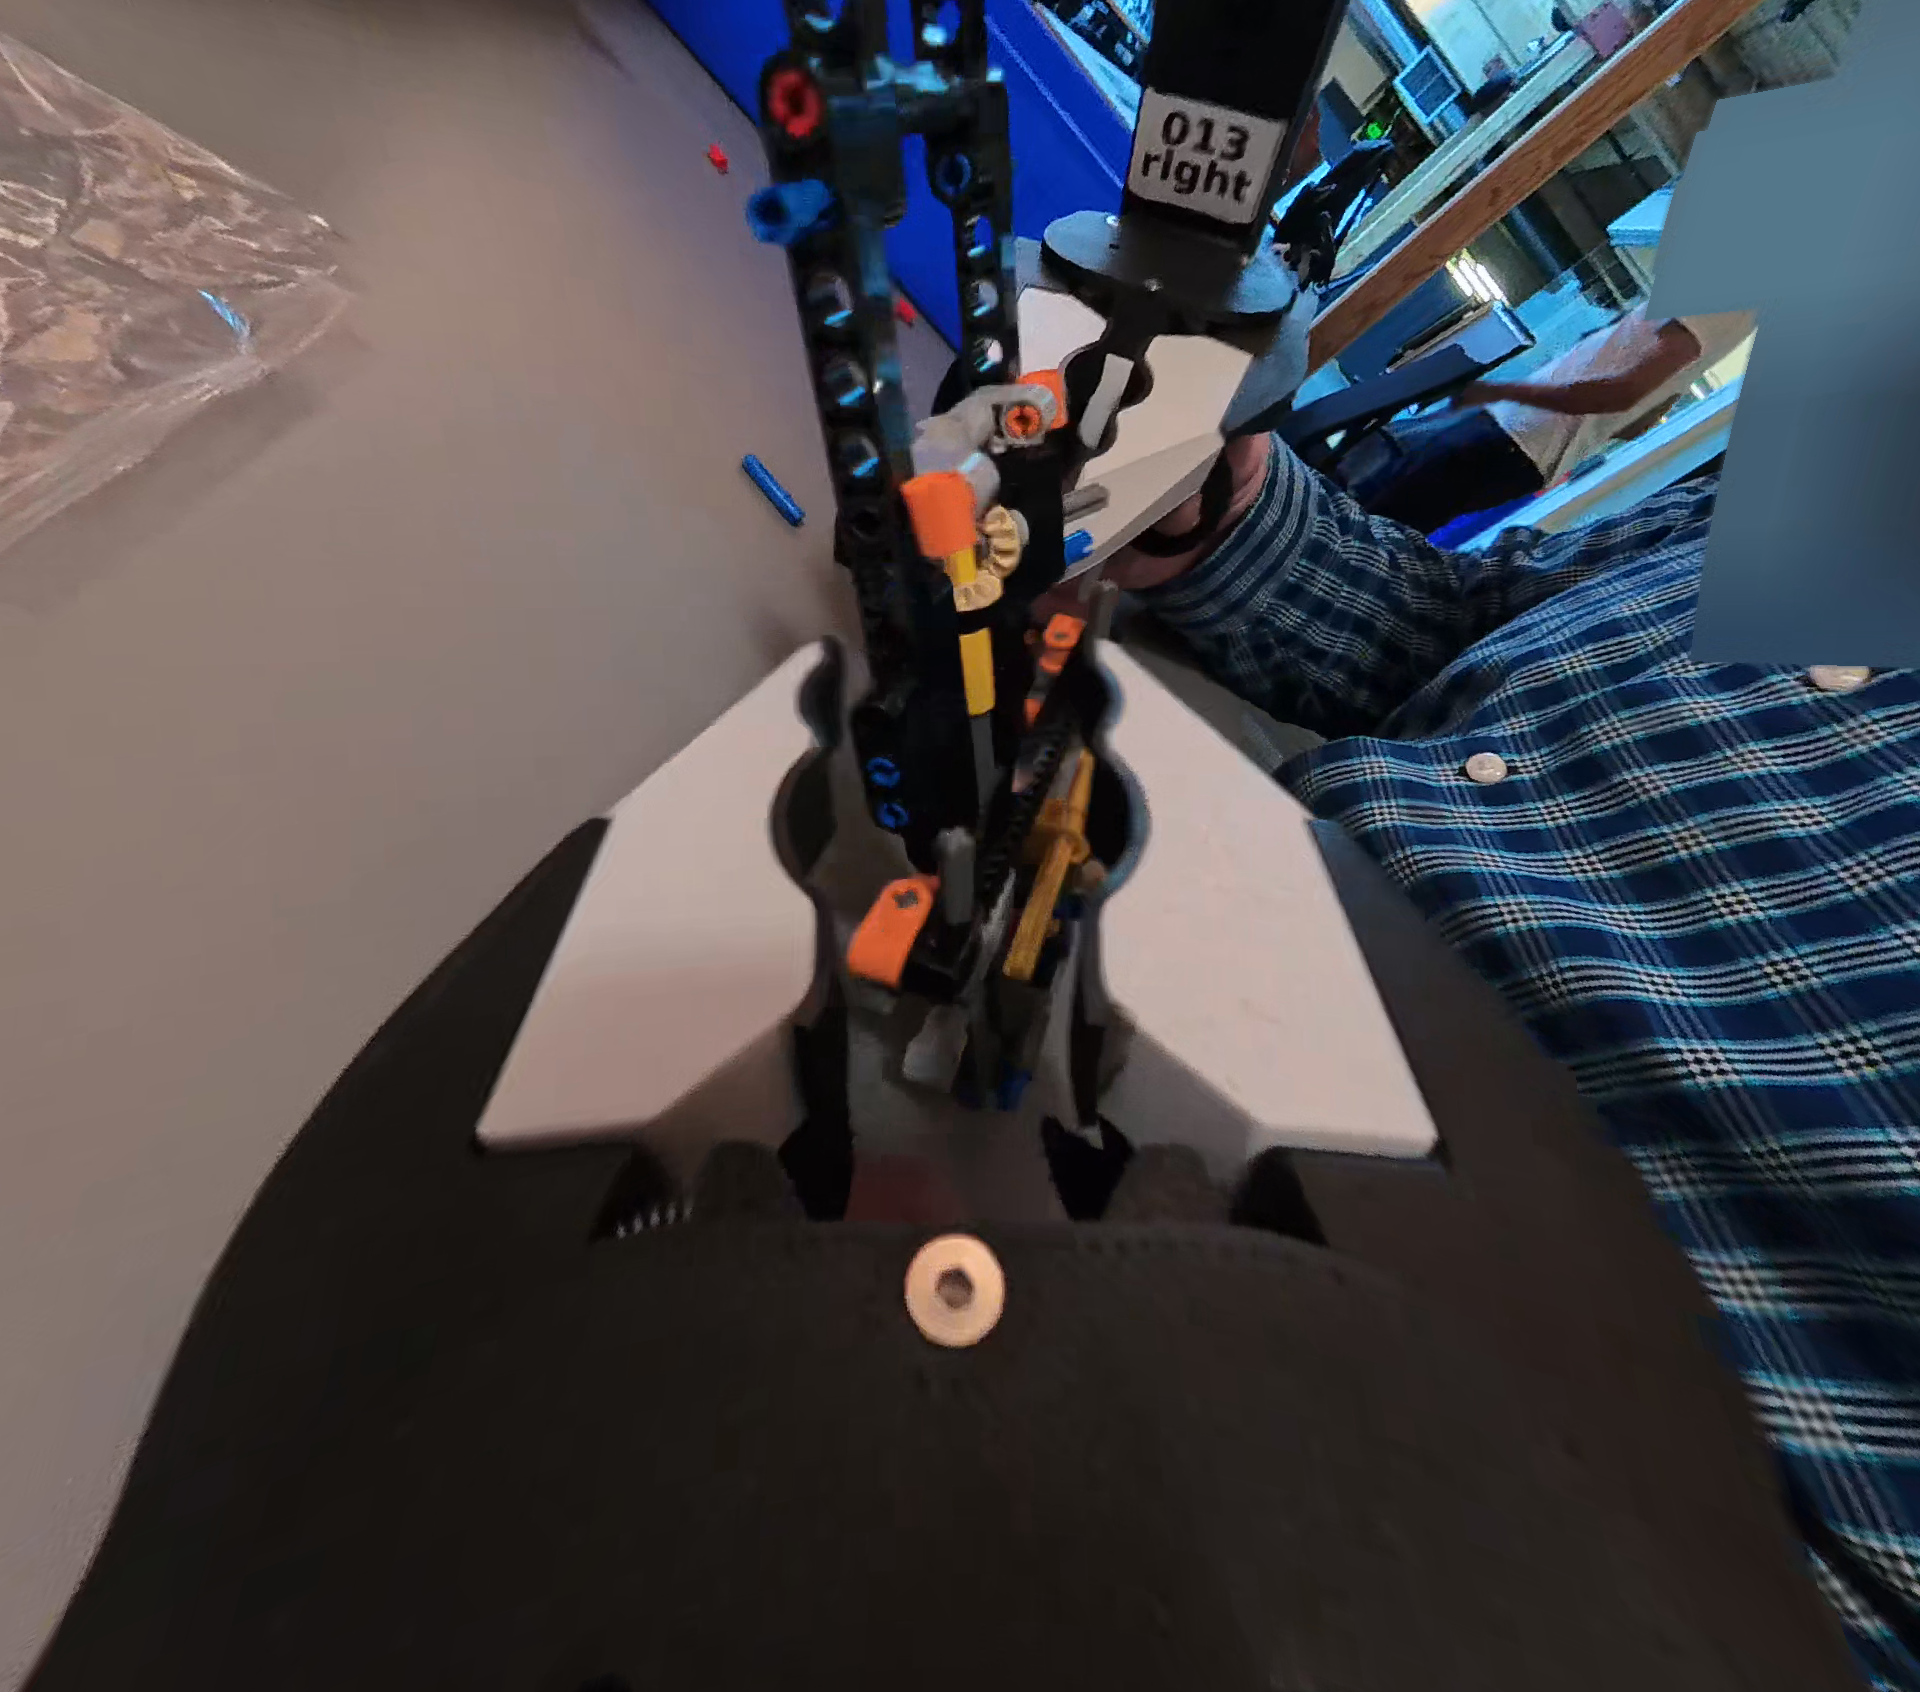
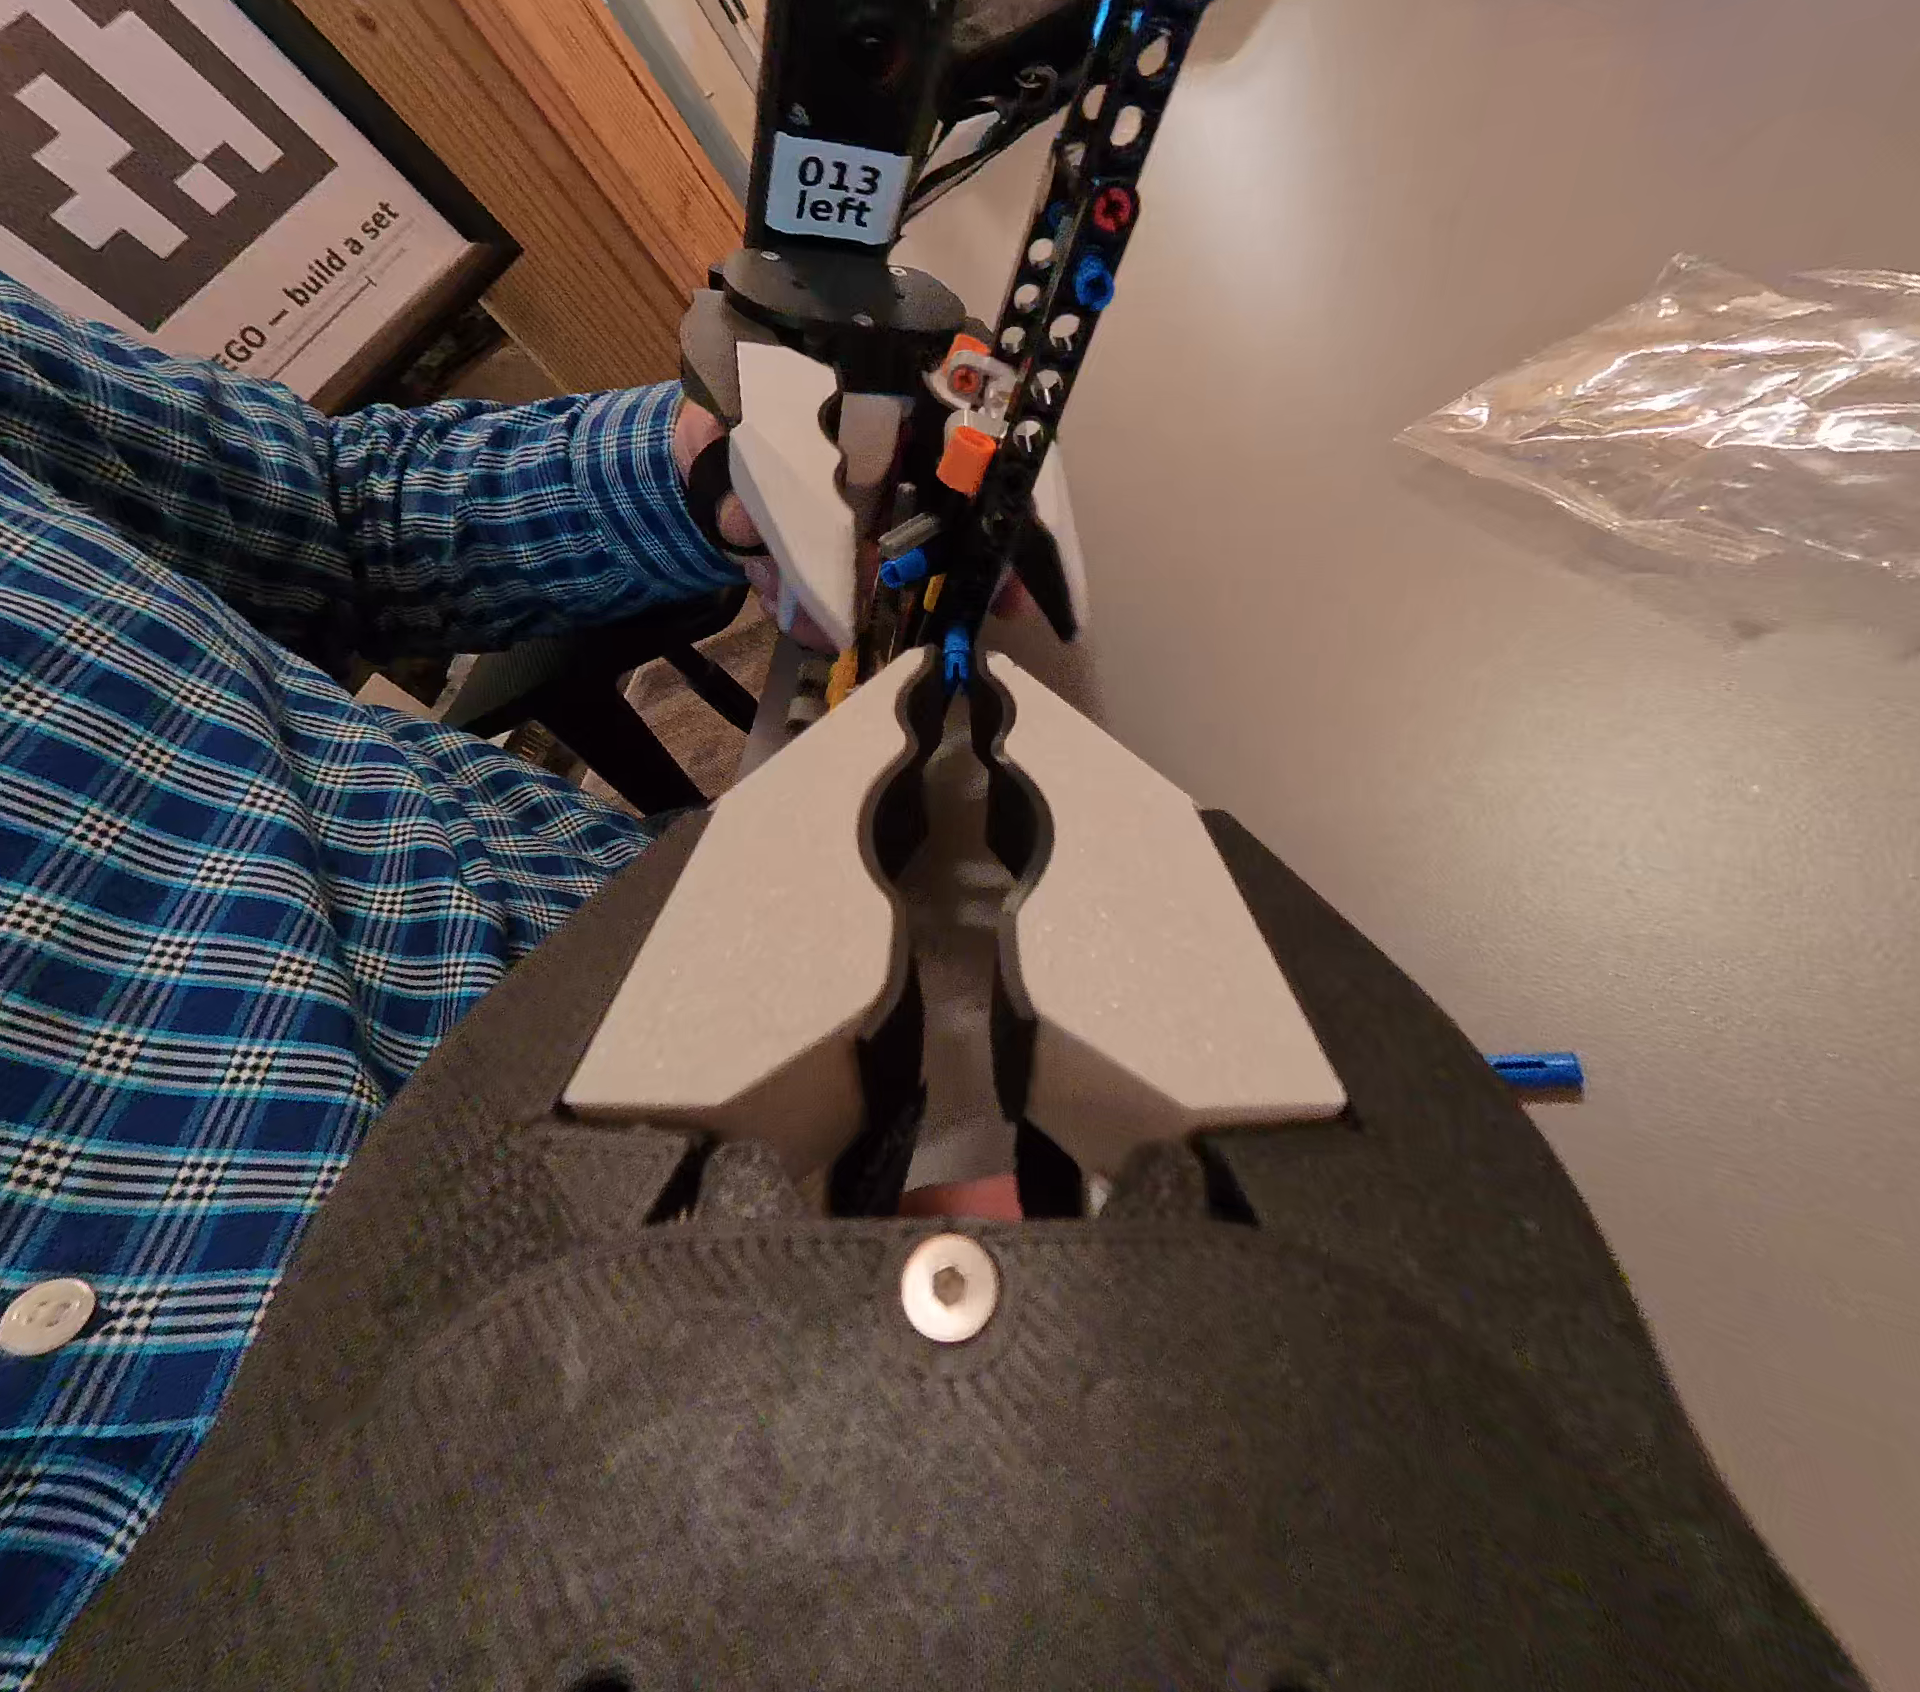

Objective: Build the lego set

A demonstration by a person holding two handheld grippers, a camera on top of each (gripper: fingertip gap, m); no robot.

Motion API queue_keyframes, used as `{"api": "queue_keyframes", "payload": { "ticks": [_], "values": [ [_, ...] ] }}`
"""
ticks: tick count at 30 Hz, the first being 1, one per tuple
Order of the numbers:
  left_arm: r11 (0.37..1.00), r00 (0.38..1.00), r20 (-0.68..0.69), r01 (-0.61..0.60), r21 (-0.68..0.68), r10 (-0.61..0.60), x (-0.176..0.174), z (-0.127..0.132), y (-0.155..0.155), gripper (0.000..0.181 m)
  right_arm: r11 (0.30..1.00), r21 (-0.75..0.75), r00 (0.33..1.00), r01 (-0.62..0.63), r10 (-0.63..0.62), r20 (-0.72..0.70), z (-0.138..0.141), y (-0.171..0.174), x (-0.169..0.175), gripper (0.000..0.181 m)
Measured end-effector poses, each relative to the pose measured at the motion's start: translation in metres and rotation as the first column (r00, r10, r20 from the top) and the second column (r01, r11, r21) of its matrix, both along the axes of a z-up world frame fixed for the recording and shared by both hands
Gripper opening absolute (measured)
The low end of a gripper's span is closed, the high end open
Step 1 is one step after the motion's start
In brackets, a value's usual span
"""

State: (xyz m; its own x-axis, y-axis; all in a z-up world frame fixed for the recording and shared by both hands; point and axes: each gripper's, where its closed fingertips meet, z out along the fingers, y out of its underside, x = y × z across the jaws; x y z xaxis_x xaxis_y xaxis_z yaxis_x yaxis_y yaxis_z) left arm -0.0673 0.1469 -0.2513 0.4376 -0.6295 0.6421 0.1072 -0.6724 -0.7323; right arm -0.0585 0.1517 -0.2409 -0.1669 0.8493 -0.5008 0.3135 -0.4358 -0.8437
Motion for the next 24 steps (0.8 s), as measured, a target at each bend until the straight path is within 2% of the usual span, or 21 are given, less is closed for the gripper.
{"api": "queue_keyframes", "payload": {
  "ticks": [1, 5, 11, 24],
  "values": [
    [1.000, 1.000, -0.003, 0.015, -0.011, -0.015, 0.003, -0.001, -0.001, 0.048, 1.000, 0.002, 1.000, -0.001, 0.001, -0.003, 0.001, 0.000, 0.000, 0.002],
    [1.000, 0.999, 0.014, 0.031, -0.001, -0.031, 0.008, 0.001, -0.001, 0.016, 1.000, -0.001, 1.000, -0.009, 0.009, -0.006, 0.001, -0.002, -0.002, 0.002],
    [0.999, 0.998, 0.051, 0.043, 0.002, -0.043, 0.010, 0.006, -0.002, 0.005, 1.000, 0.005, 1.000, 0.007, -0.007, -0.009, 0.002, 0.002, -0.003, 0.003],
    [0.998, 0.996, 0.073, 0.059, 0.019, -0.060, 0.010, 0.010, -0.003, 0.005, 1.000, -0.013, 0.998, 0.010, -0.010, -0.055, 0.008, 0.004, 0.001, 0.002]
  ]
}}
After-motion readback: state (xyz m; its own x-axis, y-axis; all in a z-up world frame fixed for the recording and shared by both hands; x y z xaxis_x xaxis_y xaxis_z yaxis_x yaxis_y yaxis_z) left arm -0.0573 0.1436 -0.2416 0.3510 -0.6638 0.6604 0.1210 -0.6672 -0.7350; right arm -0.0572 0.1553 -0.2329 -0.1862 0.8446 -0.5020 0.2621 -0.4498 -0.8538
